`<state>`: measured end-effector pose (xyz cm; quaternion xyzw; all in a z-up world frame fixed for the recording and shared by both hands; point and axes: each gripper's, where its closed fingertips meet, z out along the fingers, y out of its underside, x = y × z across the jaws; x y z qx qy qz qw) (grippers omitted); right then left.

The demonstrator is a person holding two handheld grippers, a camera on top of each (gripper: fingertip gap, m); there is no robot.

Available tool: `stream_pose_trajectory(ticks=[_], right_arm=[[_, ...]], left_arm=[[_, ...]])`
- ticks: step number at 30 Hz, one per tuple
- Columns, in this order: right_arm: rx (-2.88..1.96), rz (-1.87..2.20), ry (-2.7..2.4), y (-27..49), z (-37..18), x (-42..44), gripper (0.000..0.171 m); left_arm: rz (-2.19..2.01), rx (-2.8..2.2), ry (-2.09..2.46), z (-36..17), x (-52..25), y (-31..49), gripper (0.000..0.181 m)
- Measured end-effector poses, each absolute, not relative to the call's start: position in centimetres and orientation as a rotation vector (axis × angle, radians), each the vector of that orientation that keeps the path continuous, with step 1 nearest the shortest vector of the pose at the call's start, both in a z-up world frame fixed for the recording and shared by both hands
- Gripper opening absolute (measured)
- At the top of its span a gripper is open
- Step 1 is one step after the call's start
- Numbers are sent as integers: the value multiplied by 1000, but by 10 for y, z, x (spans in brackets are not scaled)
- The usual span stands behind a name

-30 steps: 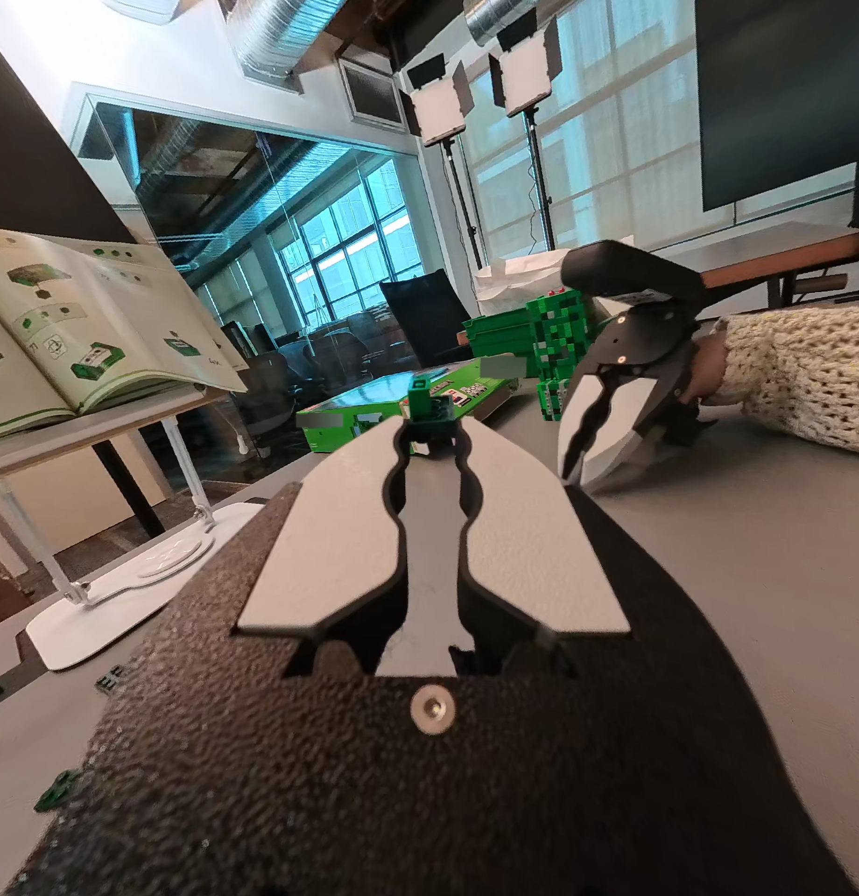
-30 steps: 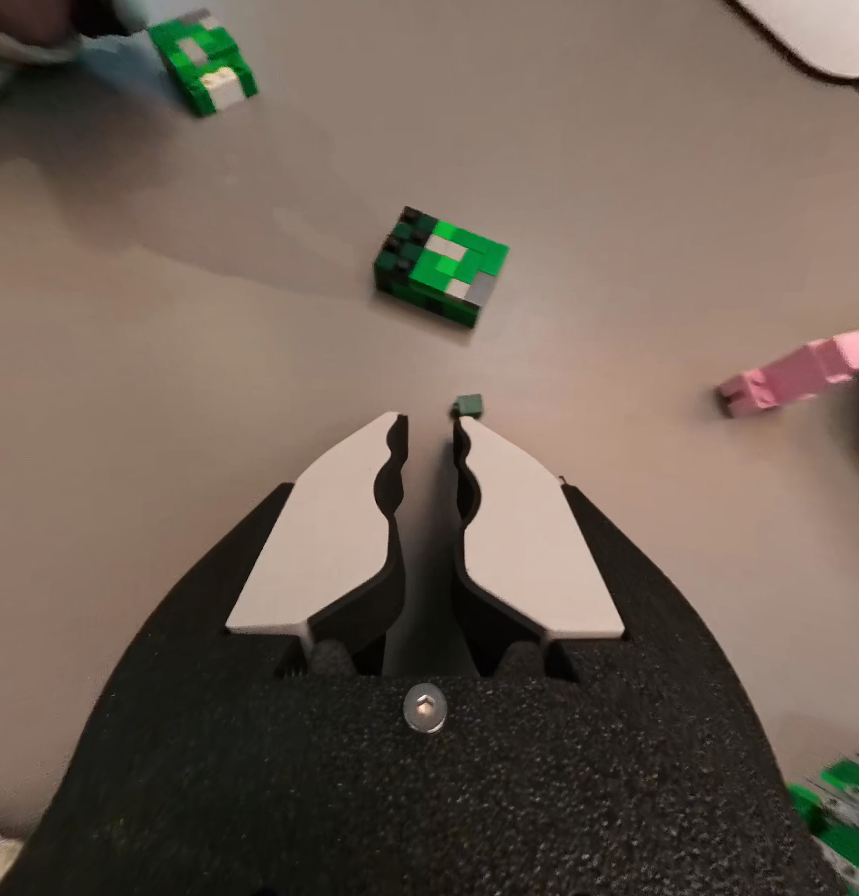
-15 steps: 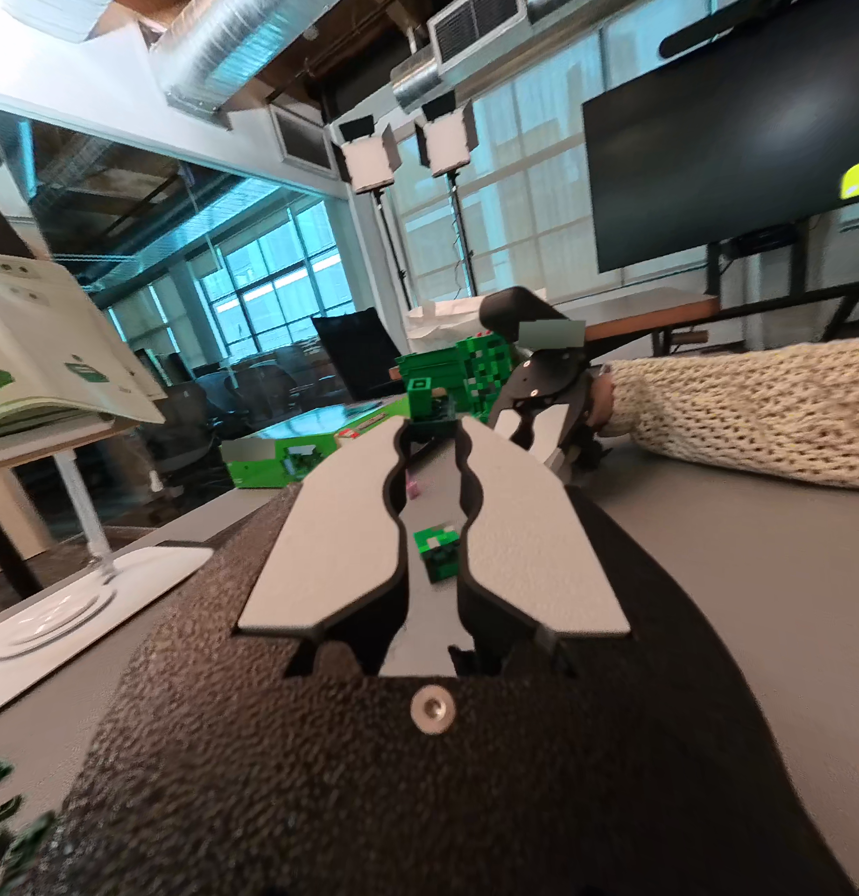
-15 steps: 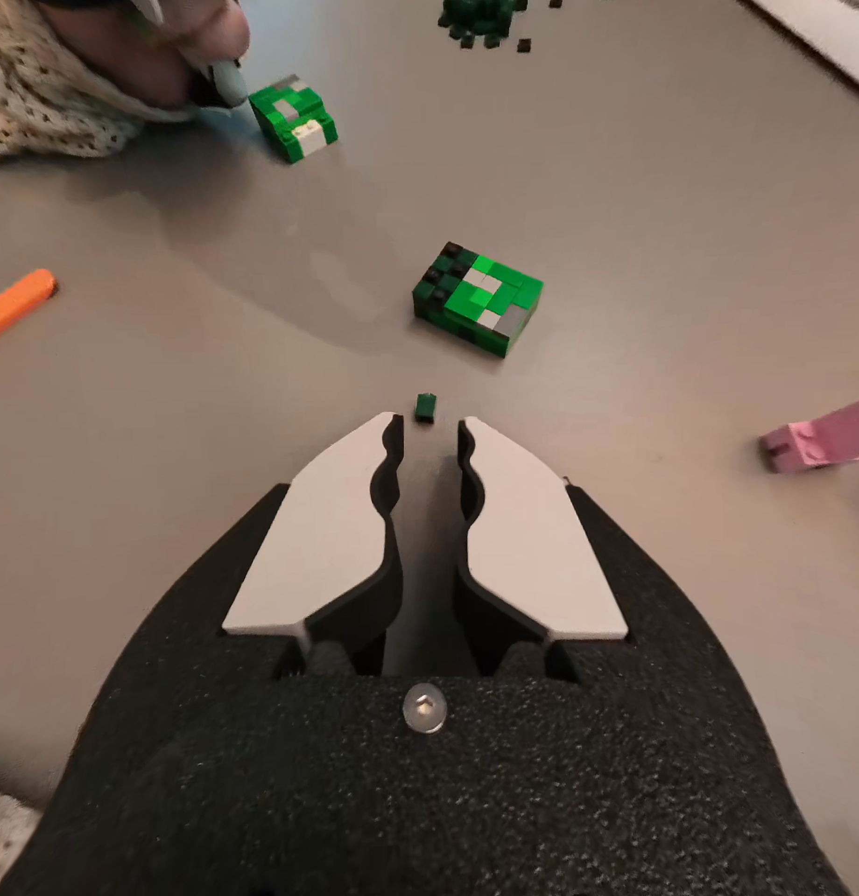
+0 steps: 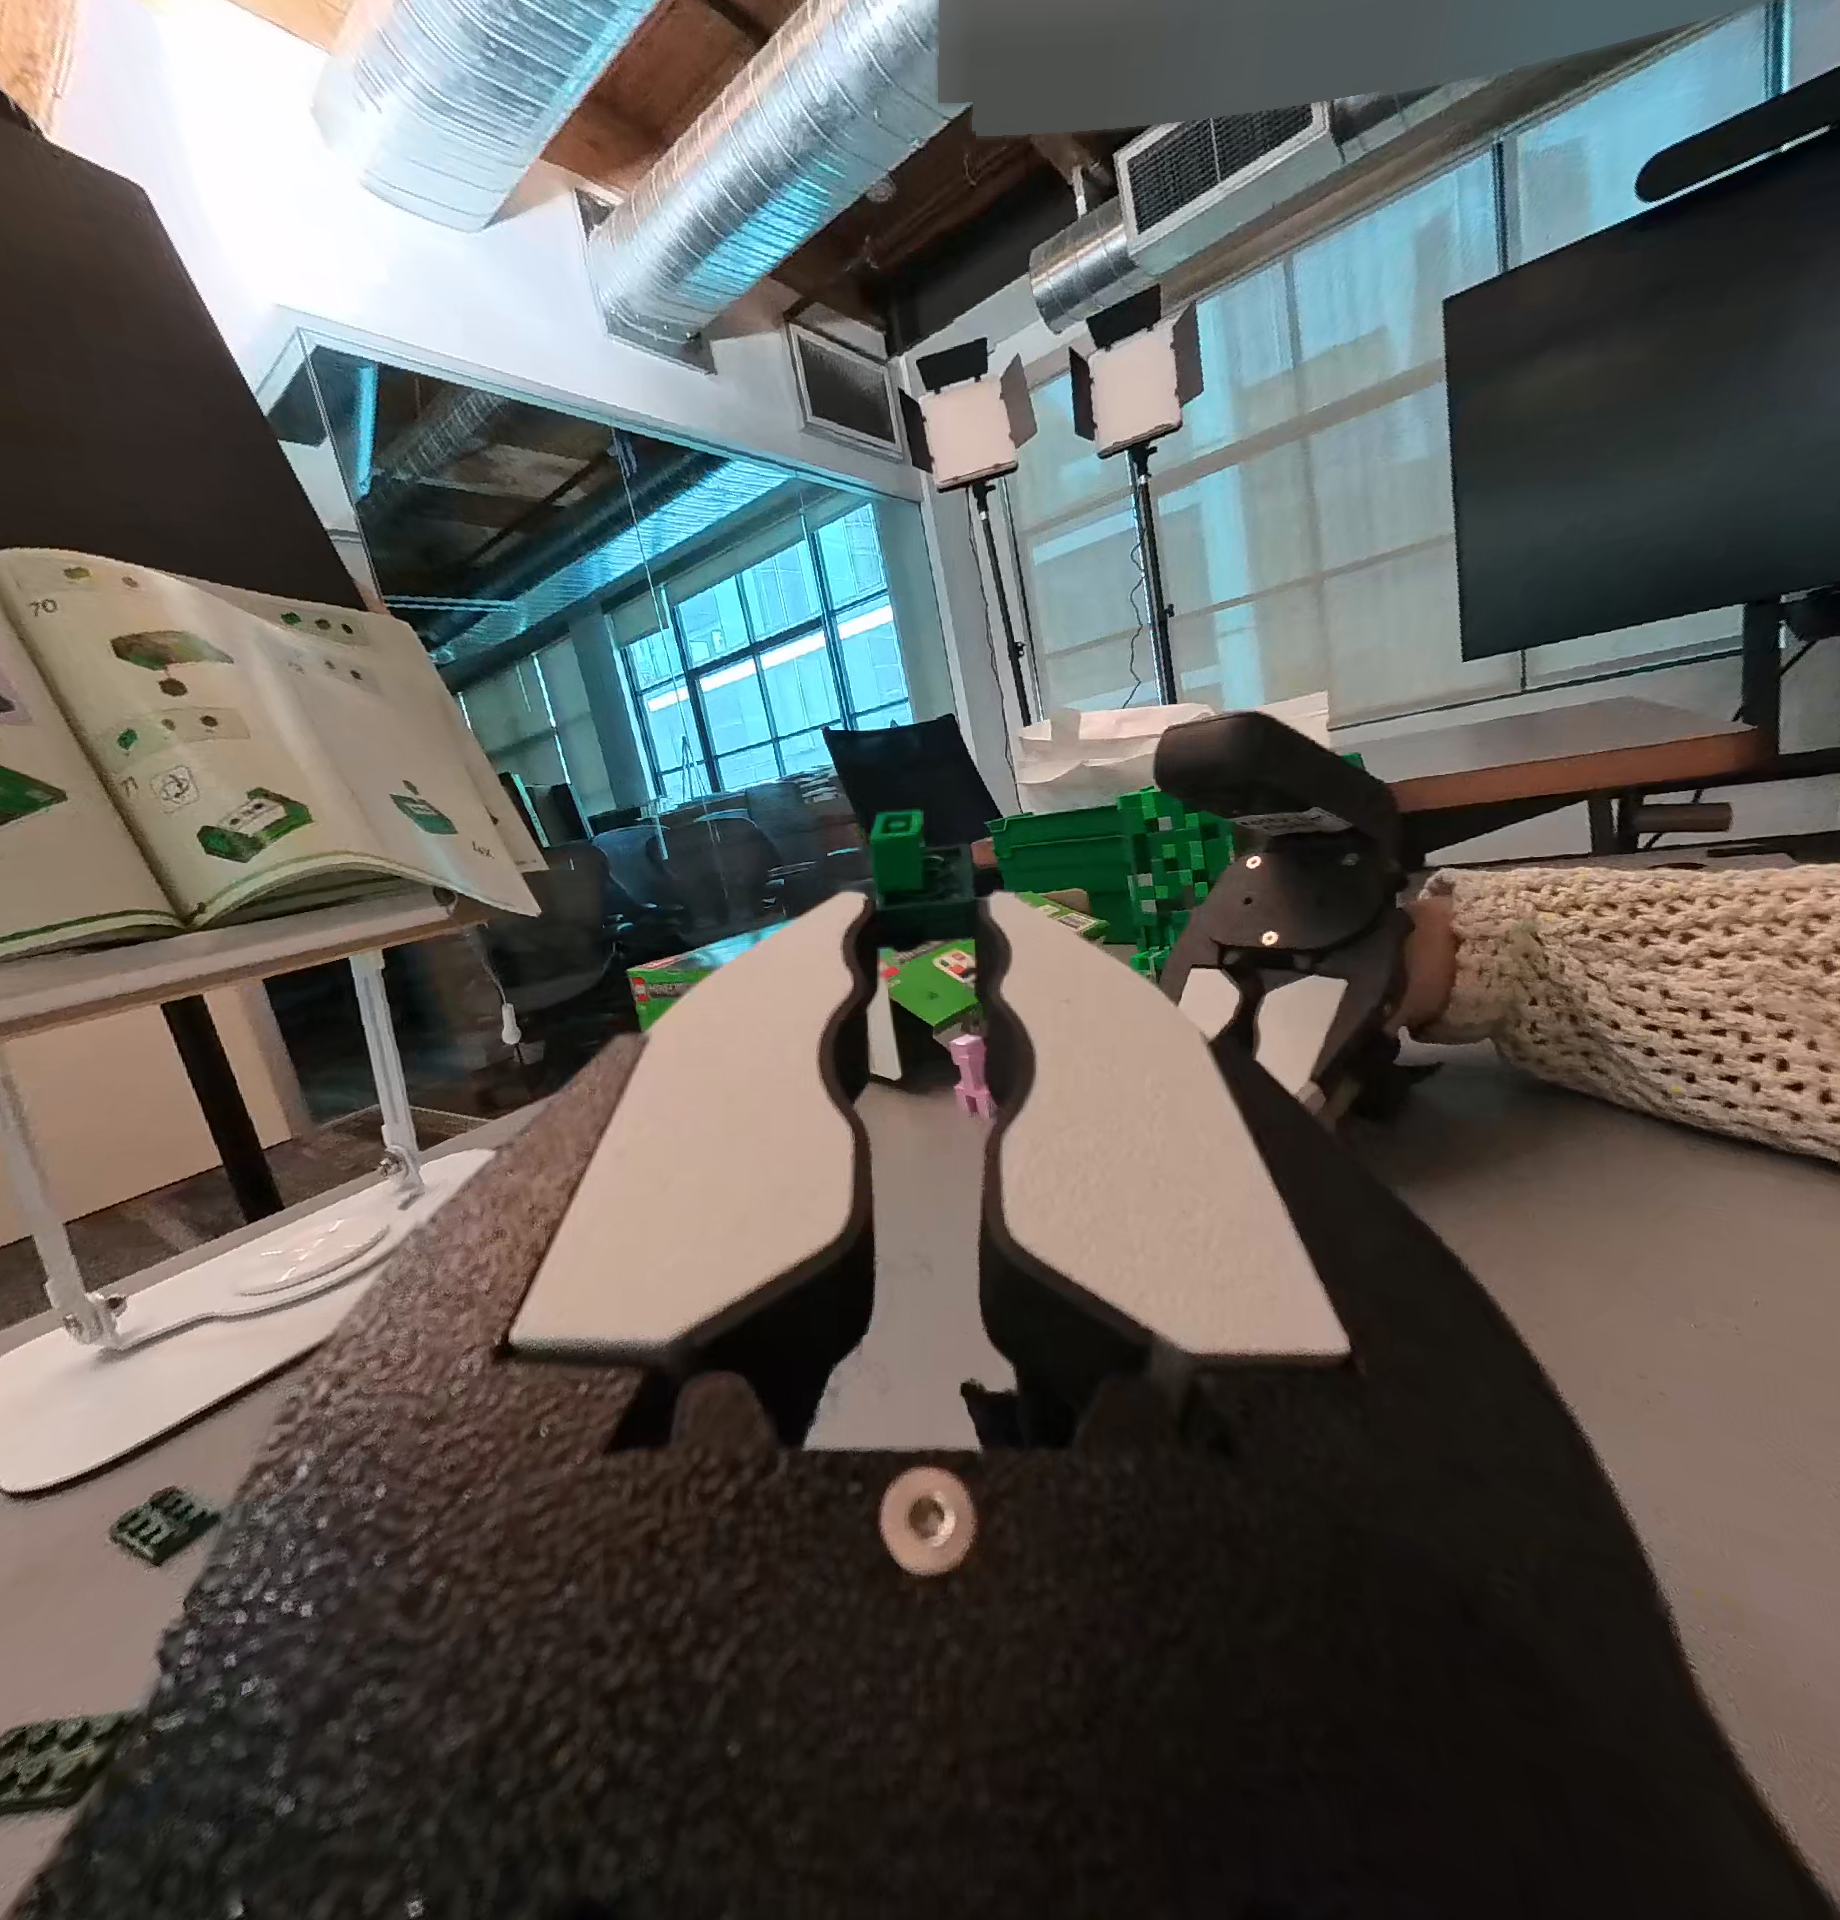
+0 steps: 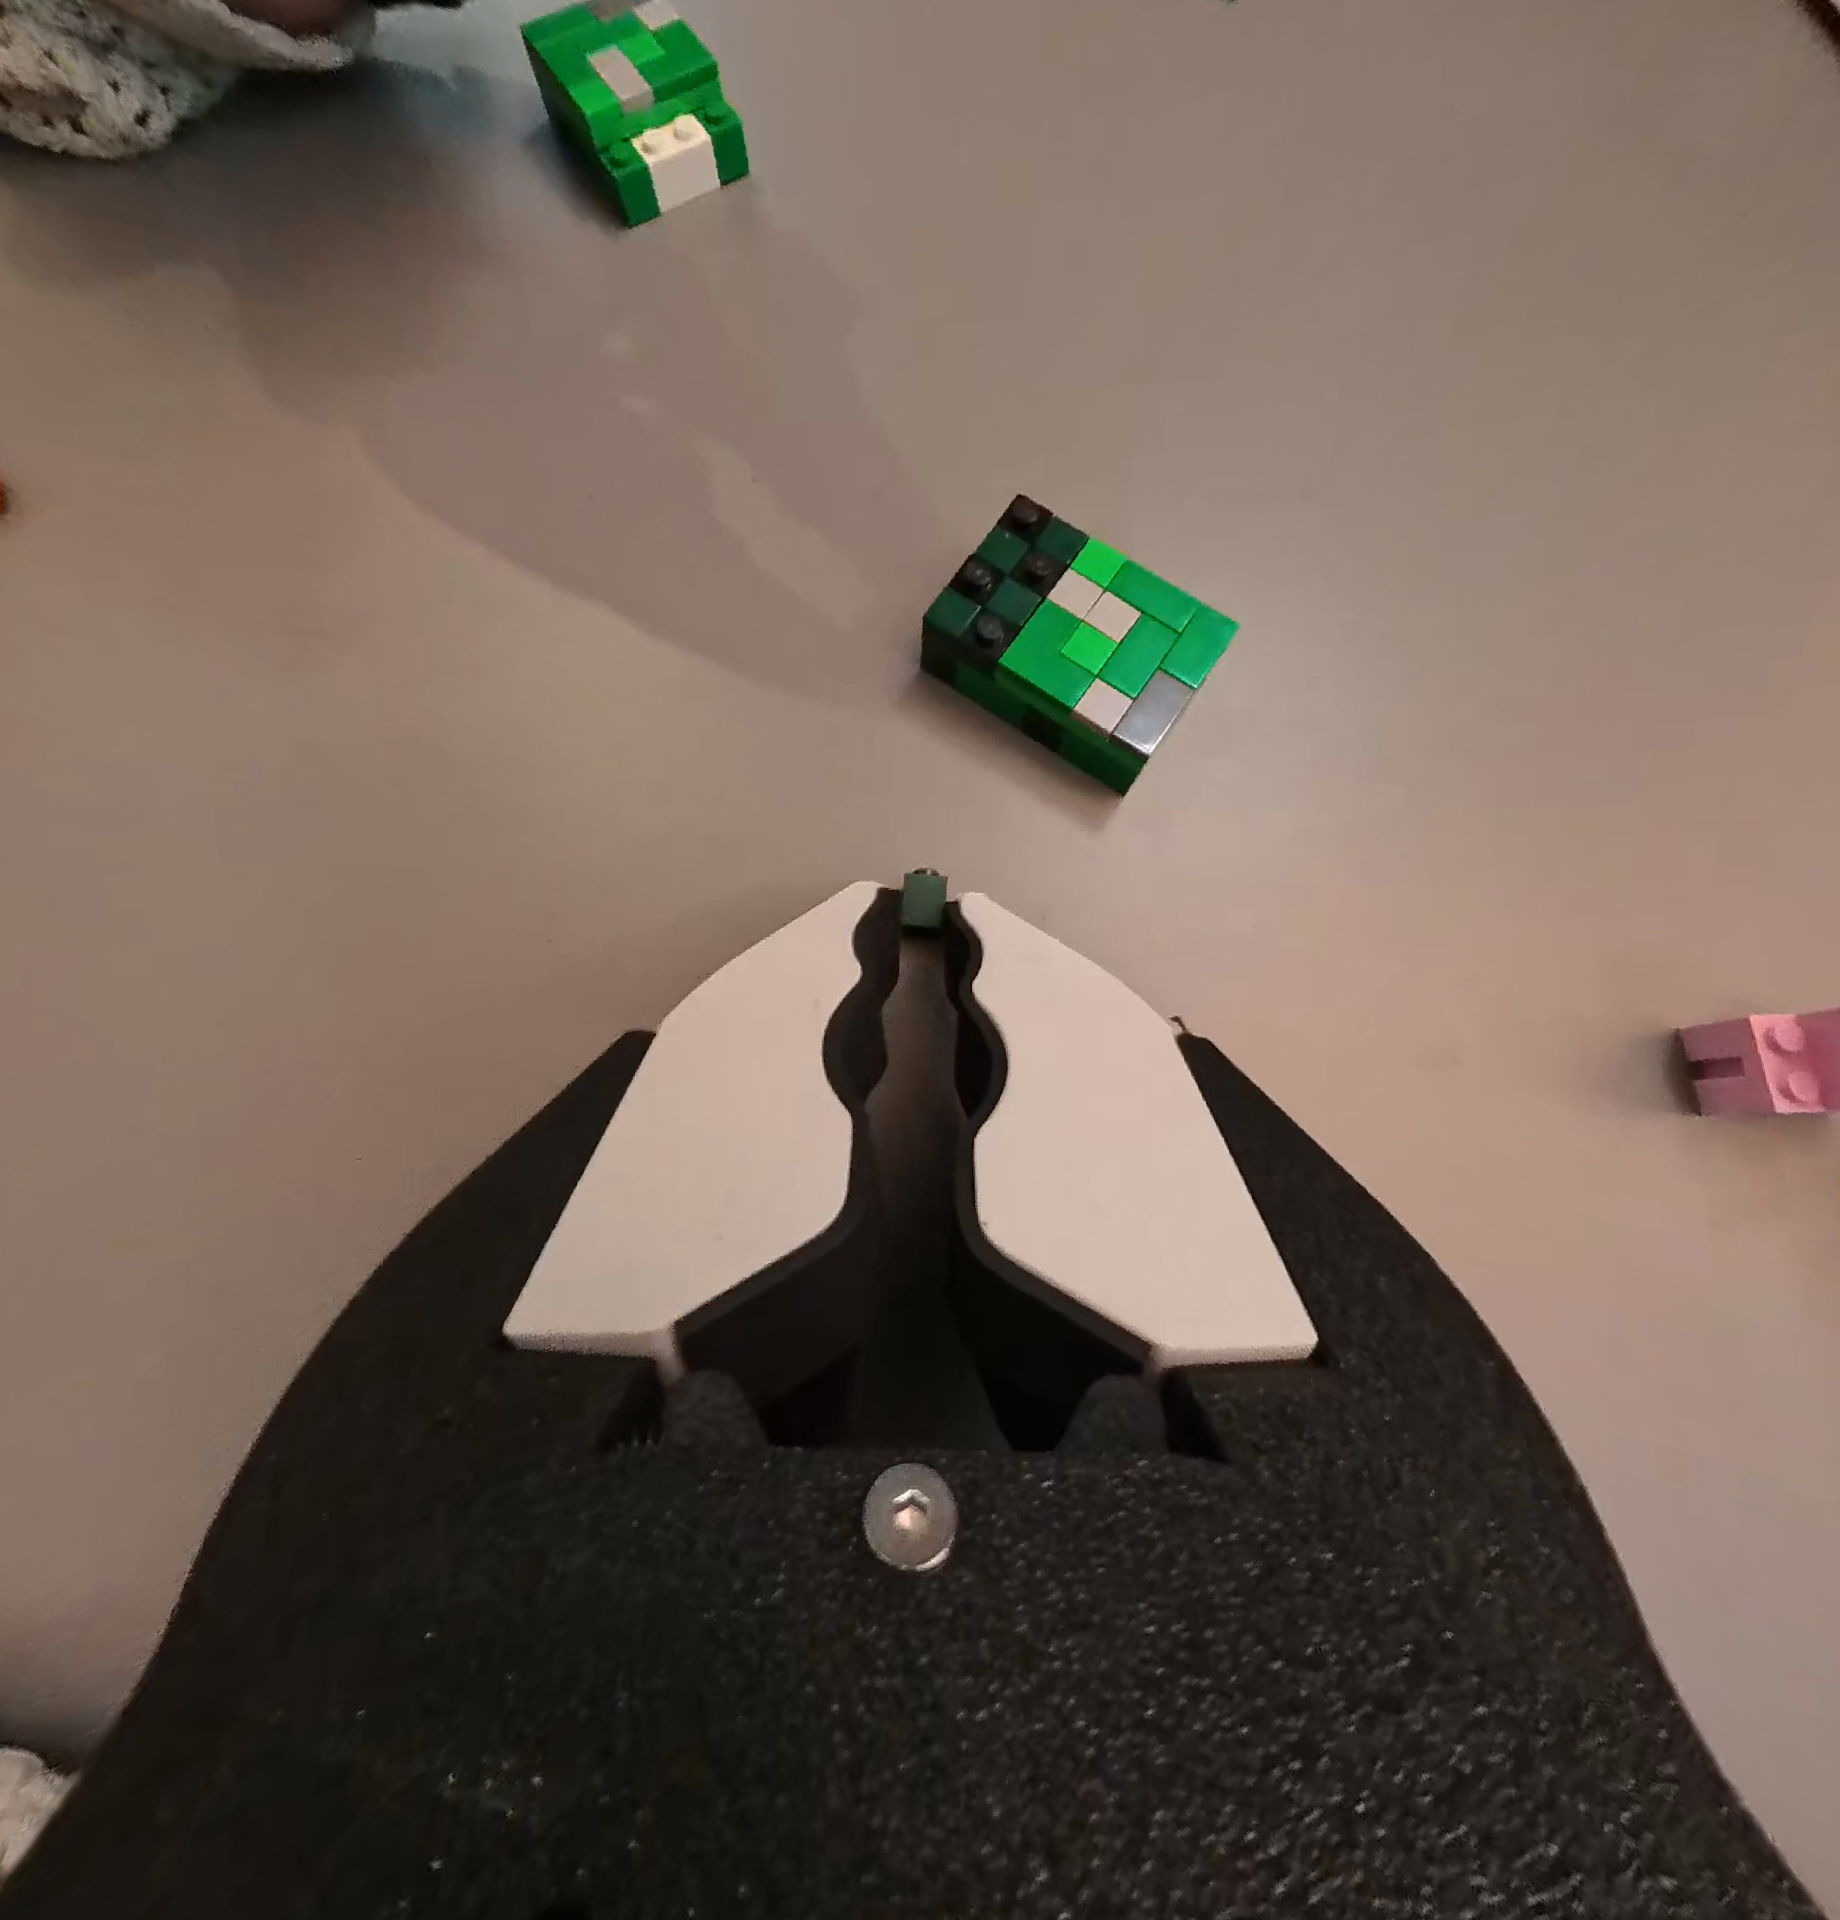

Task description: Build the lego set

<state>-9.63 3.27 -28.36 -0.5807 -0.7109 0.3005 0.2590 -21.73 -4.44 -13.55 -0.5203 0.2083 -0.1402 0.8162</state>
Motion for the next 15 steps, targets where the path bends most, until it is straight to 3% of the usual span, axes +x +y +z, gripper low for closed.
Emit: stream_pose_trajectory(ticks=[8,15], right_arm=[[-1303,744,-1983,-1,-198,-142,8],[-1174,515,-2211,-25,-188,-166,8]], left_arm=[[-350,-1229,489,-154,-210,-34,18],[-408,-1241,626,-162,-188,-44,18]])
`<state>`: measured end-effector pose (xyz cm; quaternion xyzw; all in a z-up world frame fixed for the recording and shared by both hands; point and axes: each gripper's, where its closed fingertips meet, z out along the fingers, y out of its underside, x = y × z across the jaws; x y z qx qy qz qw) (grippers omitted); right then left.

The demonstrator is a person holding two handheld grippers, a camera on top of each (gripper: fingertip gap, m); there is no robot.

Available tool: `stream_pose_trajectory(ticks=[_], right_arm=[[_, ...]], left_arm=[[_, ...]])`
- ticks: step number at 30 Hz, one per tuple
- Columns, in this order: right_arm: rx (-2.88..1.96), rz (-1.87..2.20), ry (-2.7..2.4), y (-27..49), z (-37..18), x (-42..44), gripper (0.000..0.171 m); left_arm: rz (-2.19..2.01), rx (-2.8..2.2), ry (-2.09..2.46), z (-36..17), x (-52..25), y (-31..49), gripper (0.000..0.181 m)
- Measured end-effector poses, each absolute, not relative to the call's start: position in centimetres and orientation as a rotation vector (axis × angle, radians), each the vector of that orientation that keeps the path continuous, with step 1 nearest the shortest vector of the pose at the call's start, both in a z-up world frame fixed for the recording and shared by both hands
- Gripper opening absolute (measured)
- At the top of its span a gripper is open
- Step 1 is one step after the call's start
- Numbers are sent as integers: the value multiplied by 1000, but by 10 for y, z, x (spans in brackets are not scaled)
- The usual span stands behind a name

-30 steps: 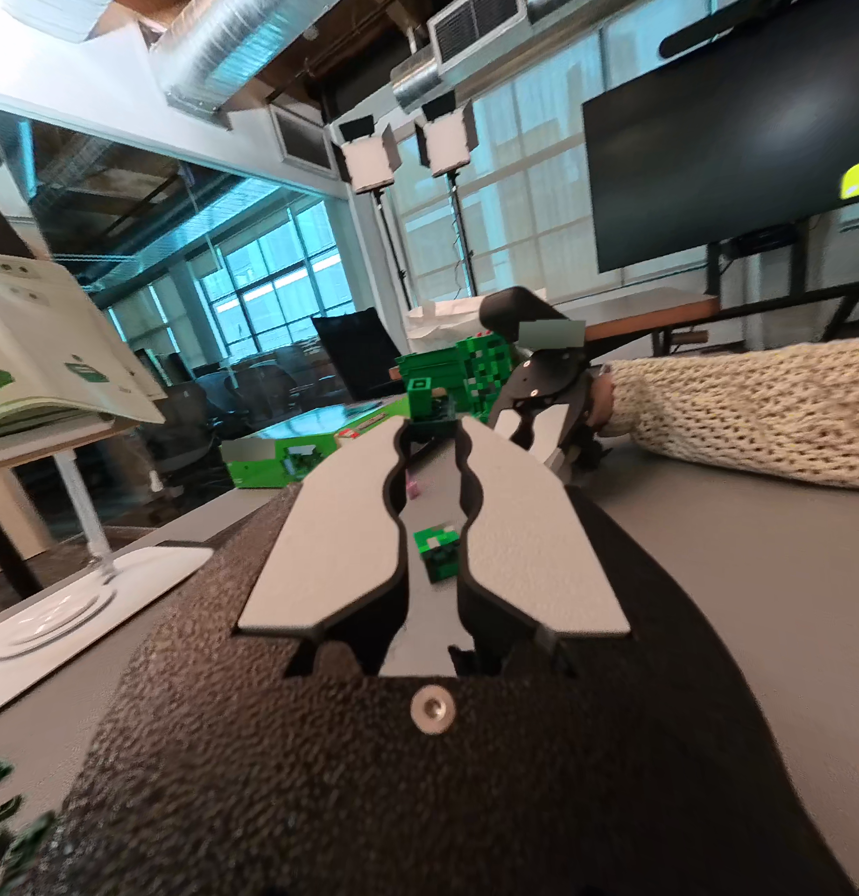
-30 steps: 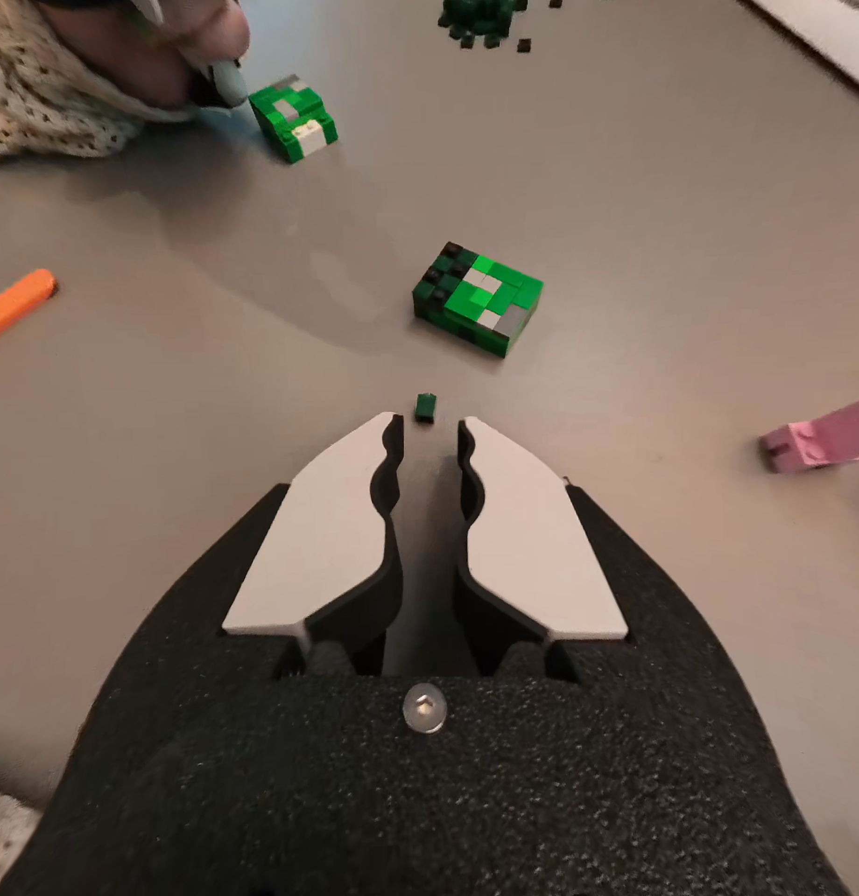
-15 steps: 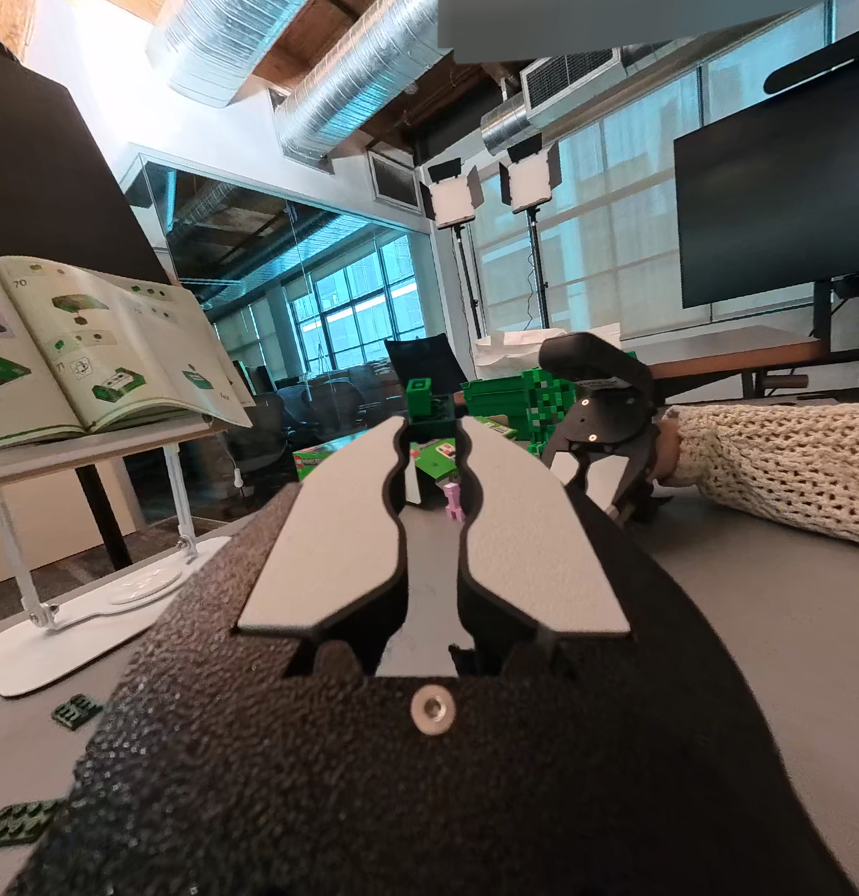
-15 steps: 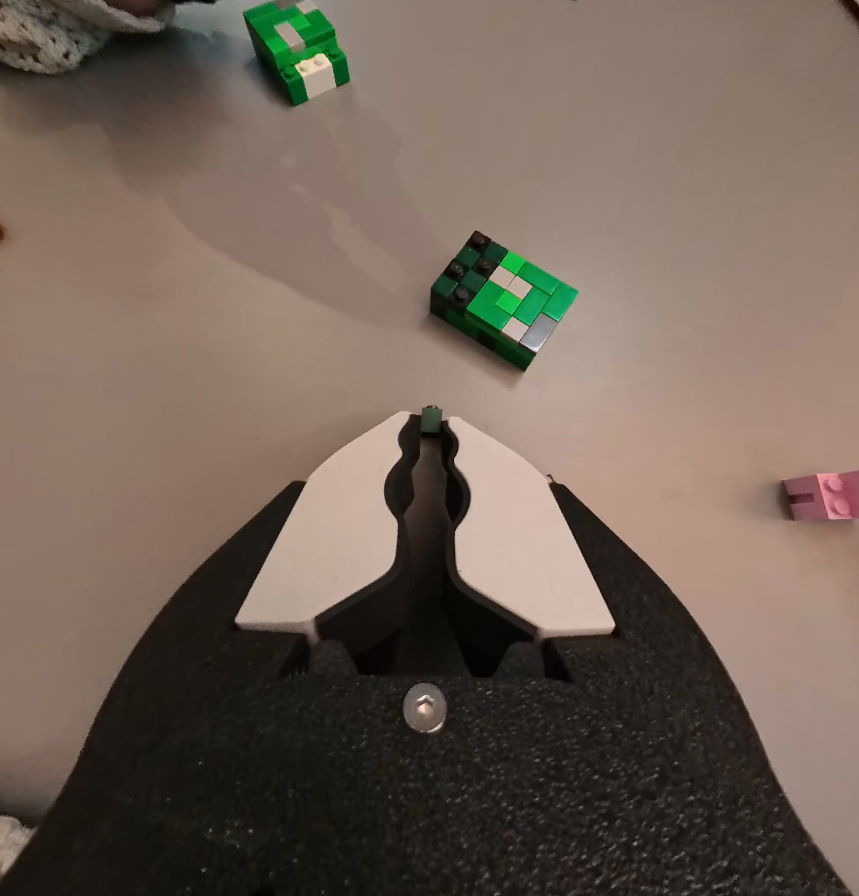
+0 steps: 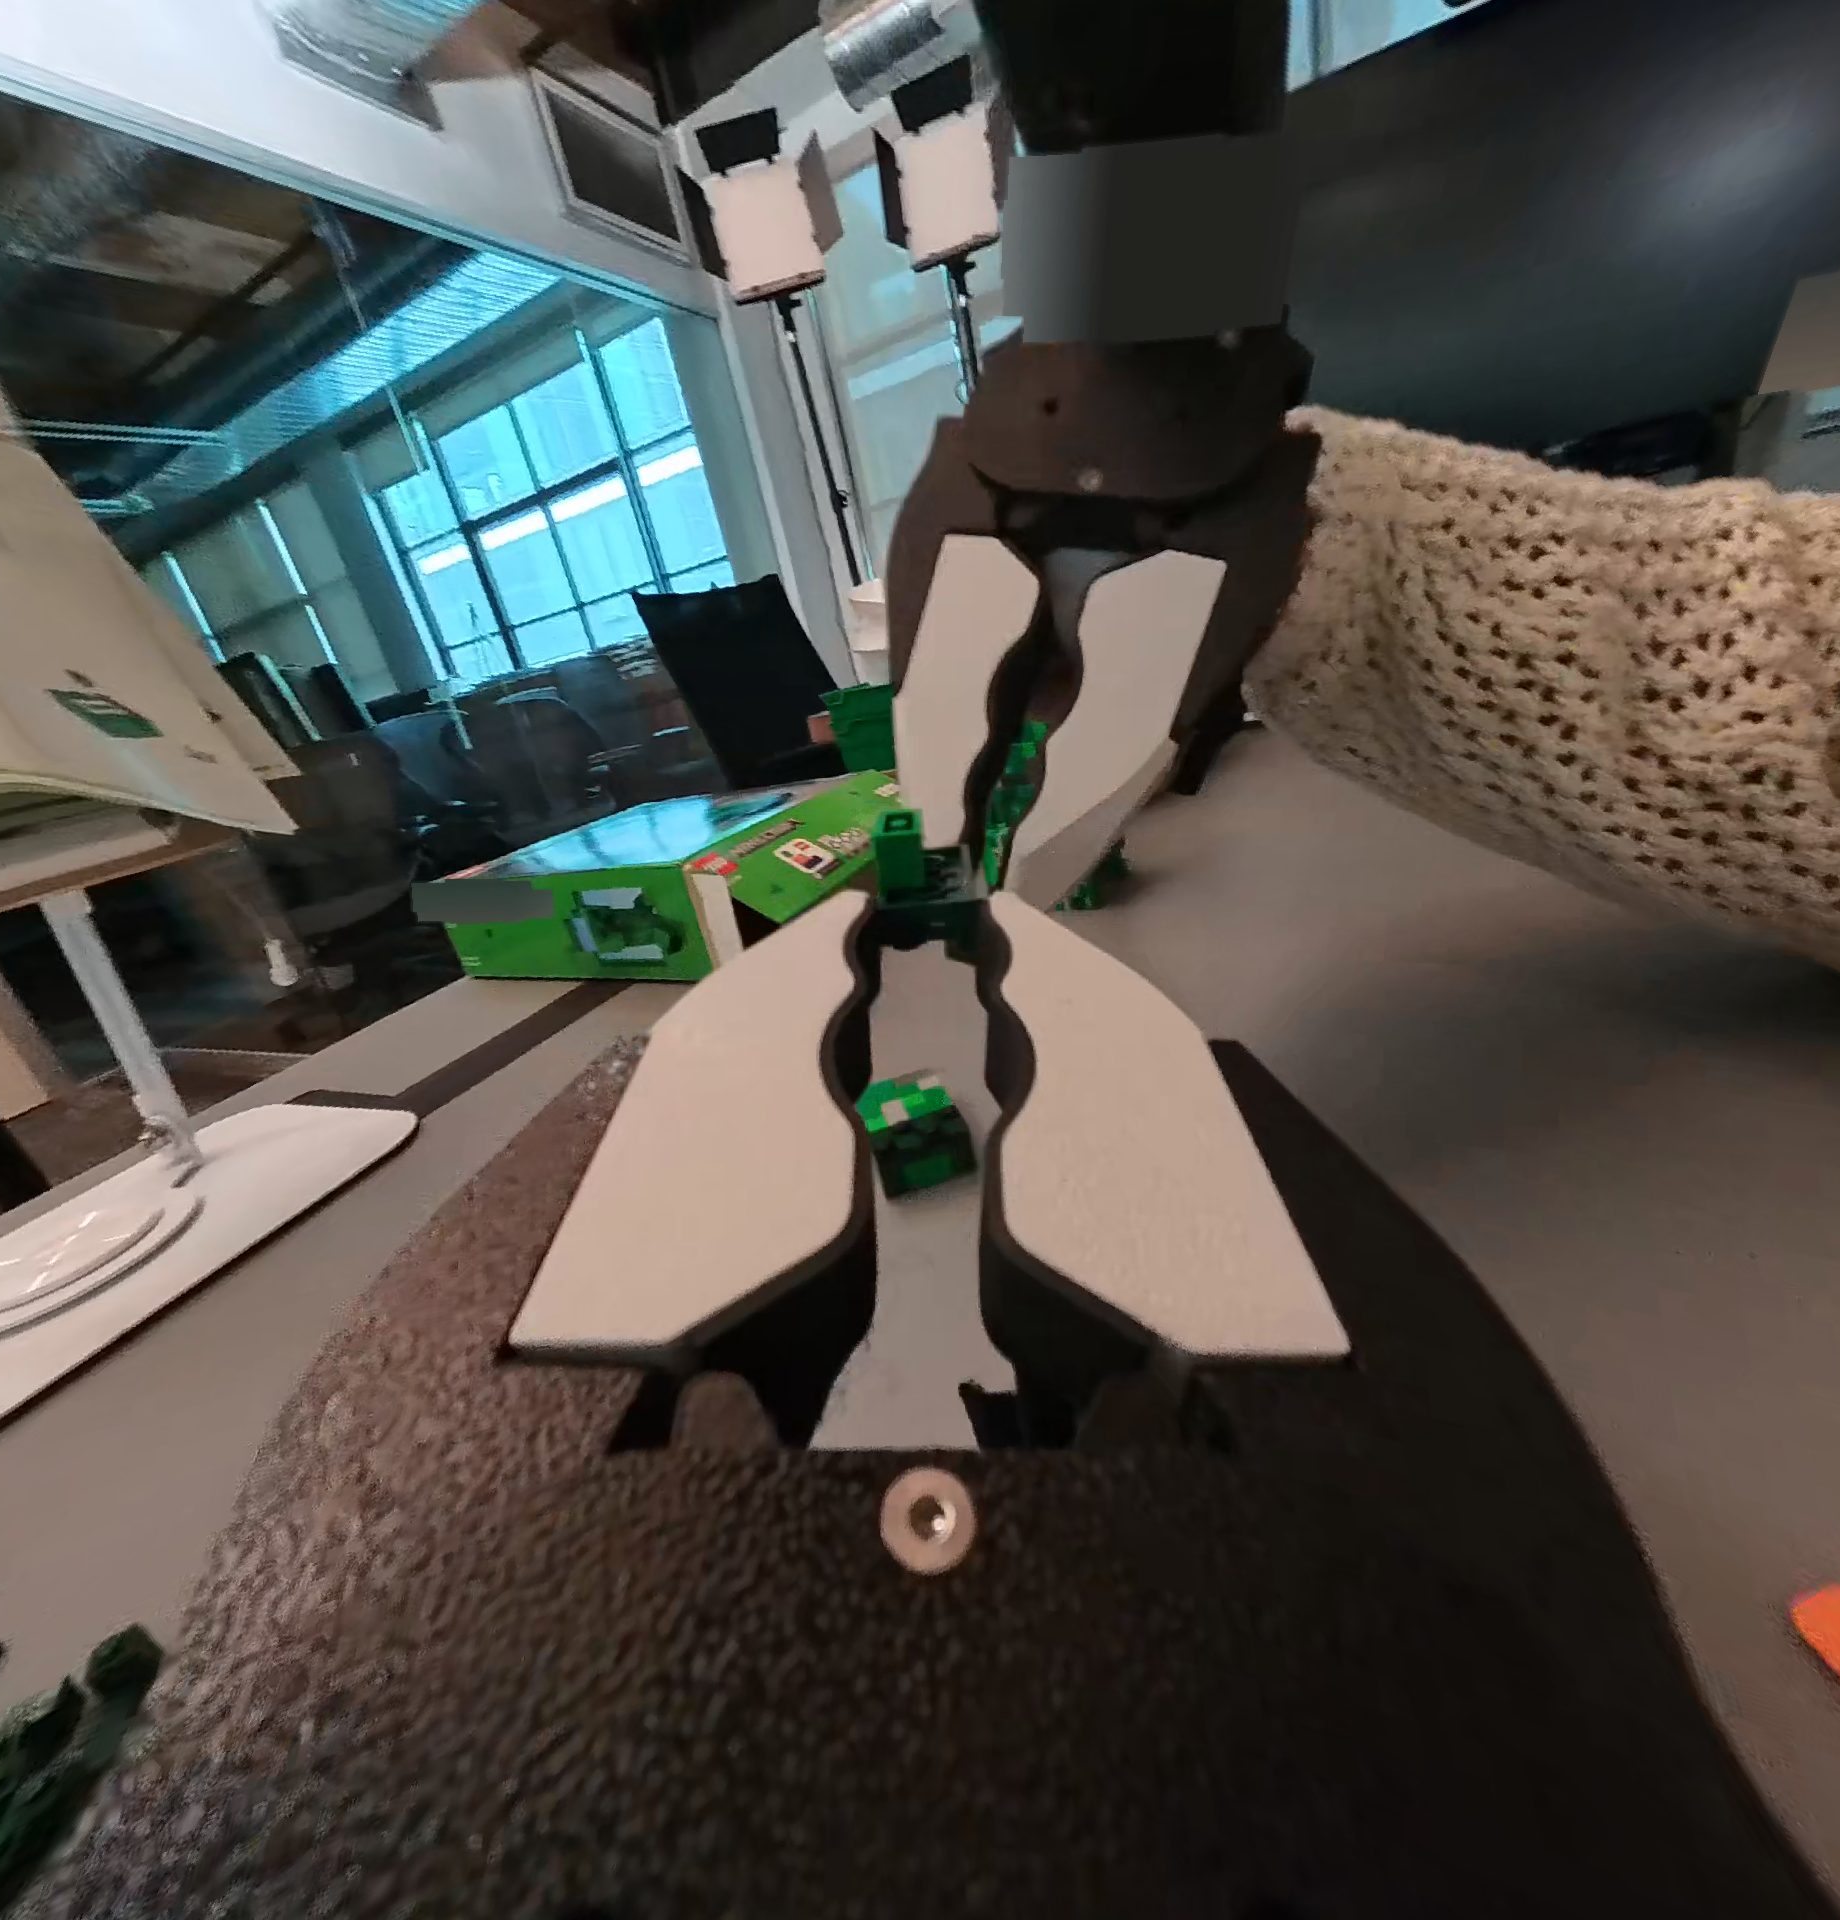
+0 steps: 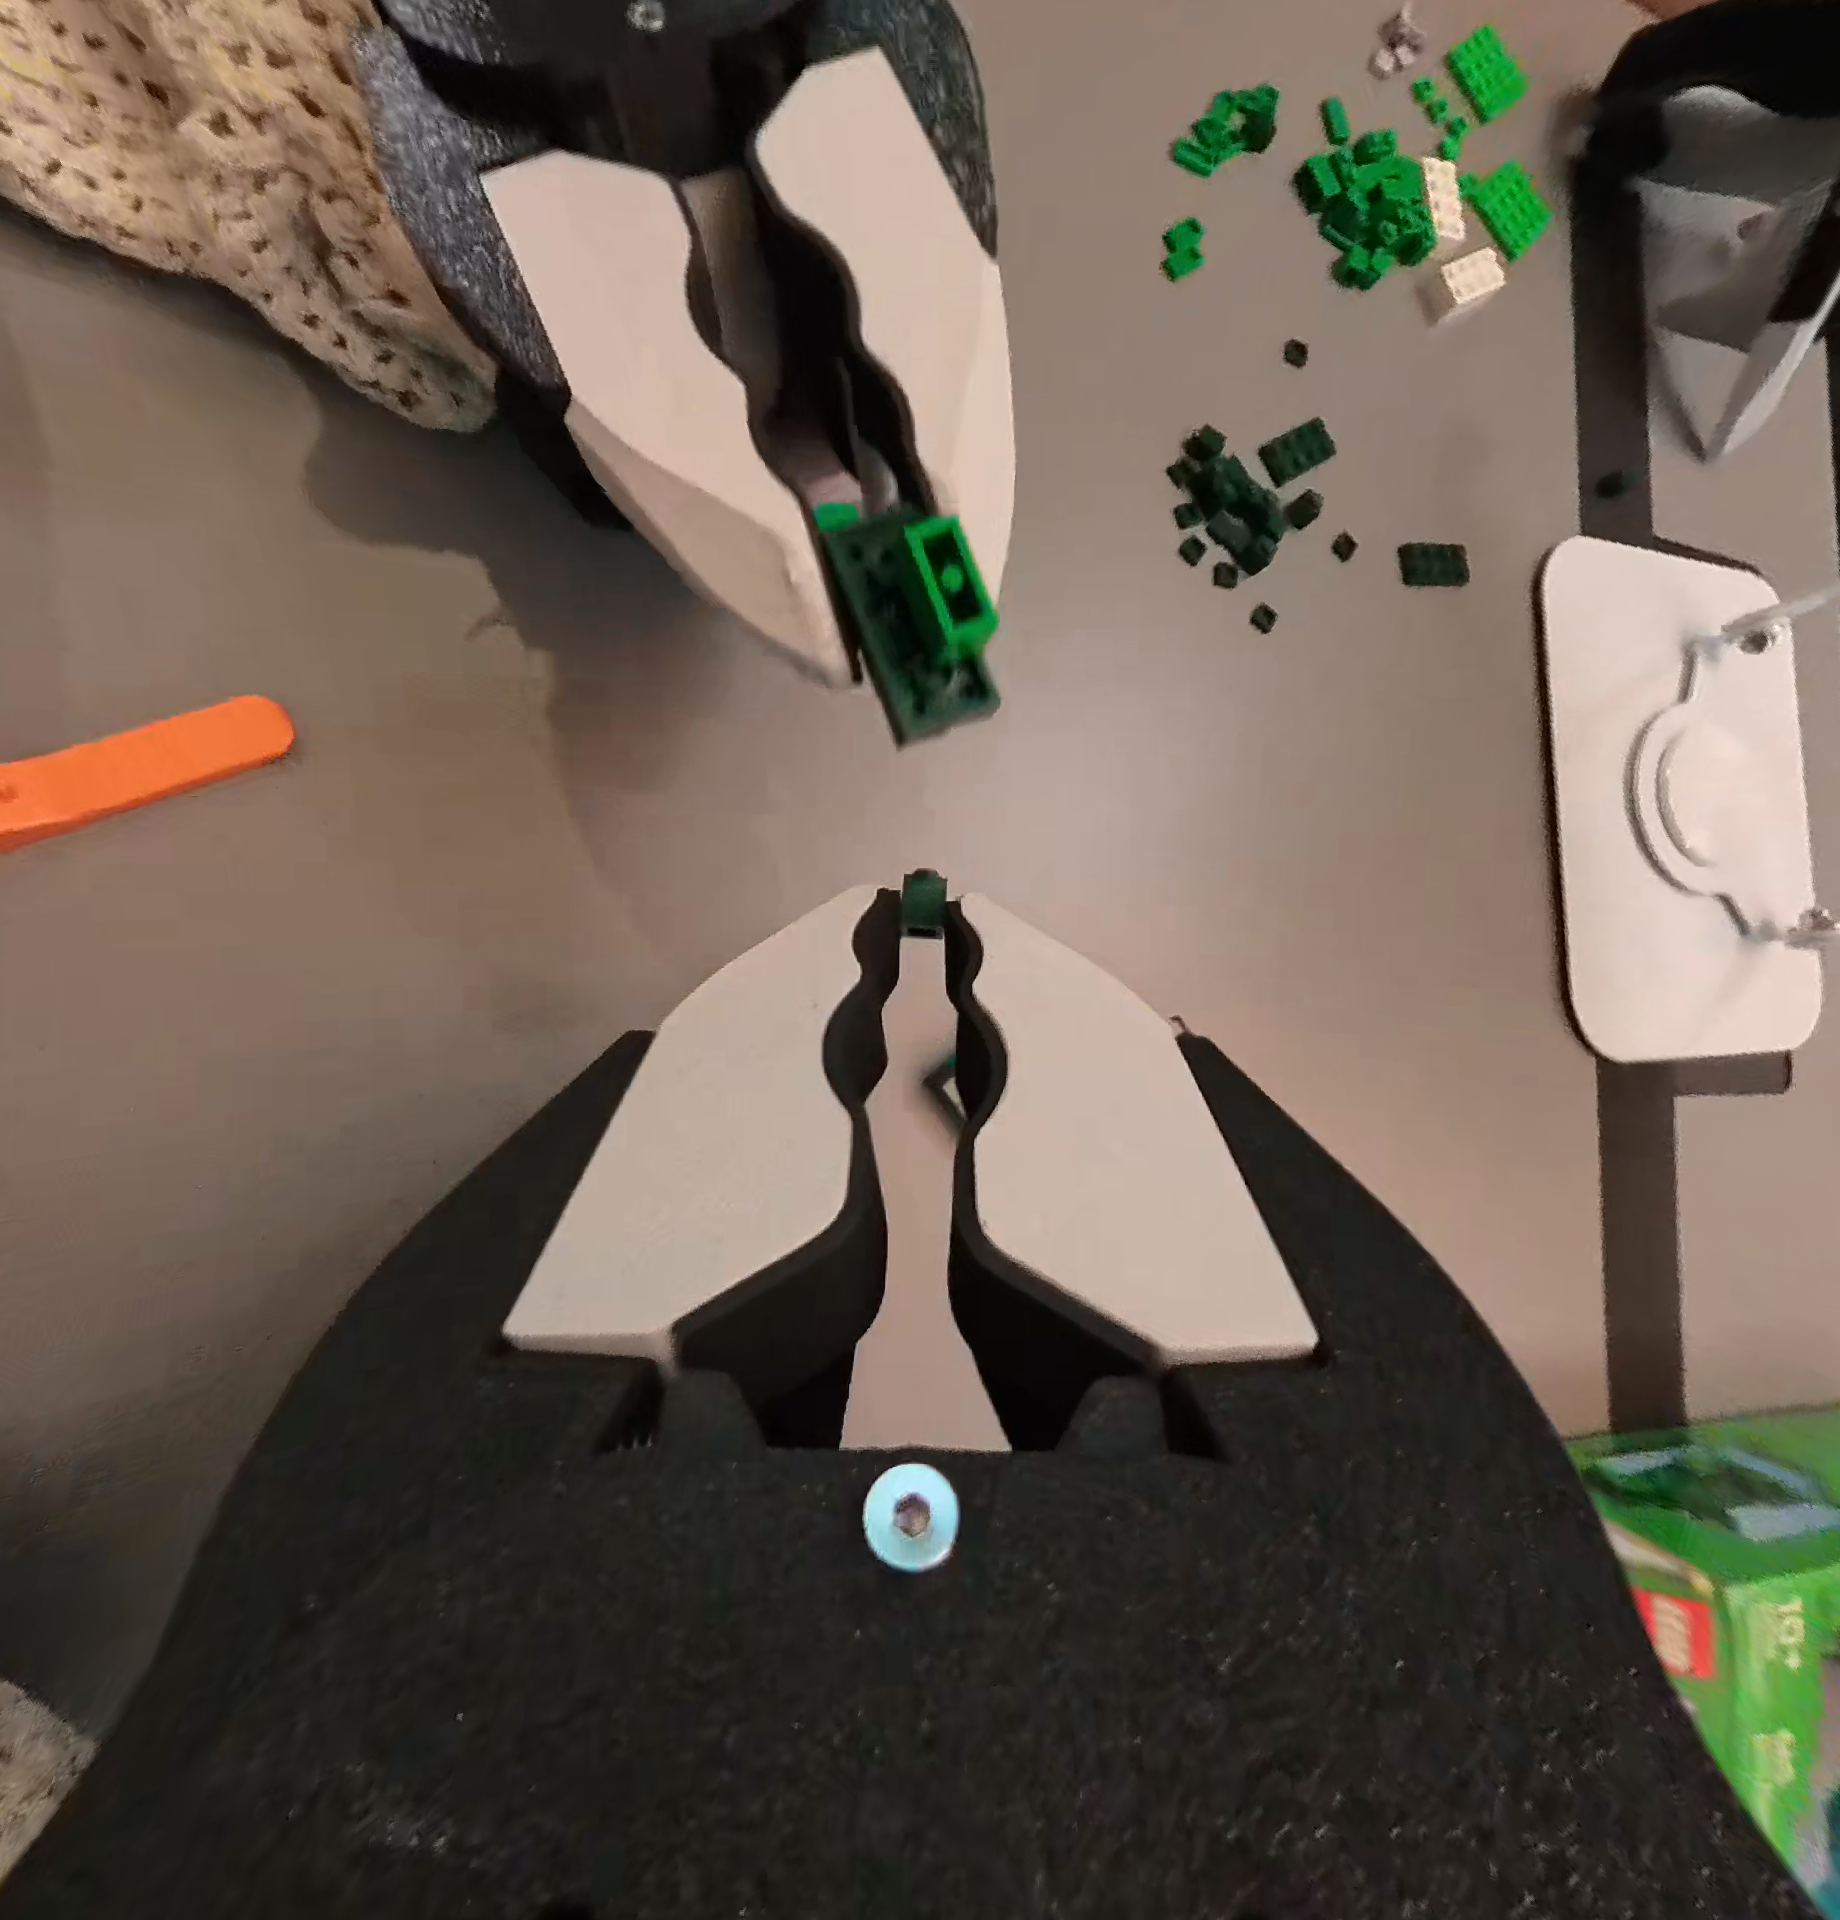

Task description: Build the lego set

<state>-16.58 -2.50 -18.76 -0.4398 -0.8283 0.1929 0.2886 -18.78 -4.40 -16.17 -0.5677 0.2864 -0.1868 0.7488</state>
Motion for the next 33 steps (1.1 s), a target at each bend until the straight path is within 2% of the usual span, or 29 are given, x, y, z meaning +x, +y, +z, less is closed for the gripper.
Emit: stream_pose_trajectory(ticks=[19,24,28,33], right_arm=[[-1084,553,-2202,-37,-173,-171,7],[-1036,694,-2215,-47,-151,-171,7],[-995,742,-2285,-58,-130,-173,7],[-871,675,-2337,-62,-72,-174,7]], left_arm=[[-423,-1322,689,-177,-178,-40,18],[-502,-1163,675,-156,-176,-55,18],[-396,-1069,595,-136,-189,-59,17],[-197,-949,506,-82,-192,-46,17]])
